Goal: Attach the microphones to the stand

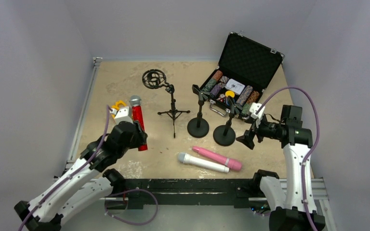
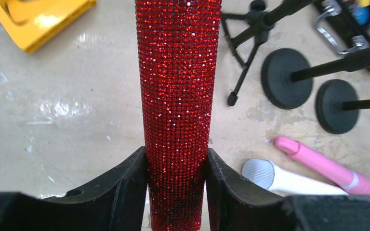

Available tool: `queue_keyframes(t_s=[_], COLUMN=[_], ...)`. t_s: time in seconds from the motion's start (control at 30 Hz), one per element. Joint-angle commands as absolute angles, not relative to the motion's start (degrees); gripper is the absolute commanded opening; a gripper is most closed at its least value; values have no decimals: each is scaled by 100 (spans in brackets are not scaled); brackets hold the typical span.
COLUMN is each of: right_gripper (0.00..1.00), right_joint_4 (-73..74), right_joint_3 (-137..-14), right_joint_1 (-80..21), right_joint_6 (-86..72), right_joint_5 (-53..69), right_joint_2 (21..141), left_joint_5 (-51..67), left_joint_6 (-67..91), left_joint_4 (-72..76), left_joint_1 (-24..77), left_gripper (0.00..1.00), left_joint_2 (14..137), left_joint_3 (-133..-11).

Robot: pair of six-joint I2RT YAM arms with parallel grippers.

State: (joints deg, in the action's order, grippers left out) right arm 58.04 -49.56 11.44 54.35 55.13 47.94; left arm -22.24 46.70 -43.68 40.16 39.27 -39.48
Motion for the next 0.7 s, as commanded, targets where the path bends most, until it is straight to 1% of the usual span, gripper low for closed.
queue_keyframes(t_s=[0.0, 0.13, 0.3, 0.37, 0.5, 0.6, 0.67], right_gripper=[93, 93, 94, 94, 95, 94, 94], right_joint_4=[6383, 6898, 7664, 7985, 8605, 8642, 8102], right_joint_3=[-5717, -6447, -7517, -8001, -9188, -9901, -10161], right_joint_1=[1236, 1257, 1257, 1255, 1140, 362, -246], right_joint_6=[5420, 5484, 5857, 5990, 6067, 5486, 4719], right_joint_5=[5149, 5171, 5518, 5600, 6352, 6594, 6702], right_joint_2=[4630, 4710, 4984, 5161, 5850, 6333, 6477], left_joint_5=[-2305, -1681, -148, 539, 1752, 2375, 2727], left_joint_6=[3466, 2485, 1659, 1620, 1949, 2256, 2578], left_joint_4=[-4402, -4128, -2905, -2375, -1301, -533, 144], left_joint_1=[3981, 3973, 3973, 3977, 3984, 3991, 4011], left_gripper=[0, 0, 0, 0, 0, 0, 0], left_joint_2=[2865, 2268, 2262, 2561, 3683, 4668, 5271], left_joint_3=[-4442, -4878, -5381, -5615, -6207, -6841, -7159])
